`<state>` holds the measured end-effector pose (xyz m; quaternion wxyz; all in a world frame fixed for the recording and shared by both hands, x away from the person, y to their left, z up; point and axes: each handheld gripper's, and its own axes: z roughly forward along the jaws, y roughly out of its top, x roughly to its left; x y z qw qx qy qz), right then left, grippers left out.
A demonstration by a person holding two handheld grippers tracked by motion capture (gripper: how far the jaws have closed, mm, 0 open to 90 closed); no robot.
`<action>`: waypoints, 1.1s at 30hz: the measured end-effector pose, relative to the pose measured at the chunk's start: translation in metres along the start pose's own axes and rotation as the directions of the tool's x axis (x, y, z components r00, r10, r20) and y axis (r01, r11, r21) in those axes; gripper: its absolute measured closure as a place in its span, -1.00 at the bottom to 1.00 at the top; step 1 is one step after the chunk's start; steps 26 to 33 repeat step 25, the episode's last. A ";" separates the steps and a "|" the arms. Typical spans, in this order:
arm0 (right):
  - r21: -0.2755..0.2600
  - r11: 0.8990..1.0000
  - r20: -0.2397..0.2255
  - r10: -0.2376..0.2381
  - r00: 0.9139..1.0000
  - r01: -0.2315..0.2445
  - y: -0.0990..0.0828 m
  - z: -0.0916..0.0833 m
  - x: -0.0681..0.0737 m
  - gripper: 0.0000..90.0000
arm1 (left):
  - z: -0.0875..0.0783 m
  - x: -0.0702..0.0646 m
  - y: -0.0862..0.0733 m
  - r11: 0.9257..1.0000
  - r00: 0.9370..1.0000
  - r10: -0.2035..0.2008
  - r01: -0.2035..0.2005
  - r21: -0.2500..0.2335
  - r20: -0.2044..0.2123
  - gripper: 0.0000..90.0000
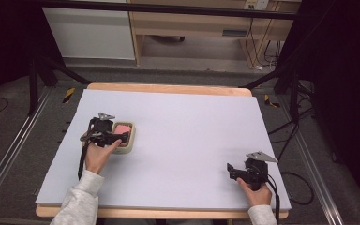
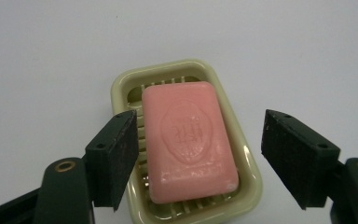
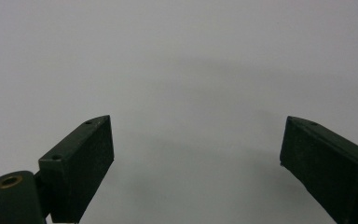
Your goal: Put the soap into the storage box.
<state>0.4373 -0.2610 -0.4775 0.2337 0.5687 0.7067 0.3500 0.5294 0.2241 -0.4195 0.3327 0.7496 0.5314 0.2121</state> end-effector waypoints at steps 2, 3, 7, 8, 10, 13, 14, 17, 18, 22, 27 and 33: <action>-0.005 1.000 0.001 0.000 1.000 0.000 0.000 -0.001 0.000 -0.78 | -0.005 0.000 -0.003 1.000 1.000 0.013 -0.013 -0.017 0.005 -0.40; -0.005 1.000 0.000 -0.001 1.000 0.001 0.000 -0.001 0.000 -0.78 | -0.008 0.000 -0.005 1.000 1.000 0.018 -0.018 -0.025 0.007 -0.41; -0.006 1.000 0.000 0.001 1.000 -0.001 0.000 -0.001 0.000 -0.78 | -0.014 0.000 -0.011 0.999 1.000 0.015 -0.014 -0.045 0.025 -0.44; -0.006 1.000 0.001 0.000 1.000 0.000 0.000 -0.001 0.000 -0.78 | -0.019 0.002 -0.016 0.998 0.999 0.015 -0.013 -0.057 0.041 -0.45; -0.005 1.000 0.001 0.005 1.000 -0.005 0.000 -0.001 0.000 -0.78 | -0.022 0.003 -0.020 0.998 0.999 0.016 -0.013 -0.068 0.049 -0.46; -0.006 1.000 0.003 0.012 1.000 -0.012 0.000 -0.001 -0.001 -0.79 | -0.029 0.006 -0.030 0.996 0.998 0.027 -0.022 -0.085 0.055 -0.46; -0.011 1.000 0.003 0.006 1.000 -0.006 0.000 -0.001 -0.002 -0.79 | -0.030 0.007 -0.032 0.995 0.998 0.033 -0.028 -0.095 0.053 -0.47; -0.012 1.000 0.006 0.007 1.000 -0.007 0.000 -0.002 -0.002 -0.80 | -0.036 0.012 -0.043 0.995 0.998 0.037 -0.032 -0.099 0.052 -0.49; -0.011 1.000 0.005 0.009 1.000 -0.009 0.000 -0.002 -0.002 -0.81 | -0.038 0.014 -0.047 0.994 0.998 0.031 -0.025 -0.106 0.052 -0.49; -0.009 1.000 0.007 0.007 1.000 -0.007 0.000 -0.002 -0.002 -0.81 | -0.043 0.020 -0.061 0.993 0.999 0.033 -0.029 -0.113 0.042 -0.52; -0.009 1.000 0.008 0.020 1.000 -0.020 -0.001 -0.003 -0.003 -0.81 | -0.045 0.023 -0.069 0.993 0.999 0.031 -0.026 -0.117 0.040 -0.53; -0.009 1.000 0.008 0.020 1.000 -0.020 -0.001 -0.003 -0.003 -0.81 | -0.045 0.023 -0.069 0.993 0.999 0.031 -0.026 -0.117 0.040 -0.53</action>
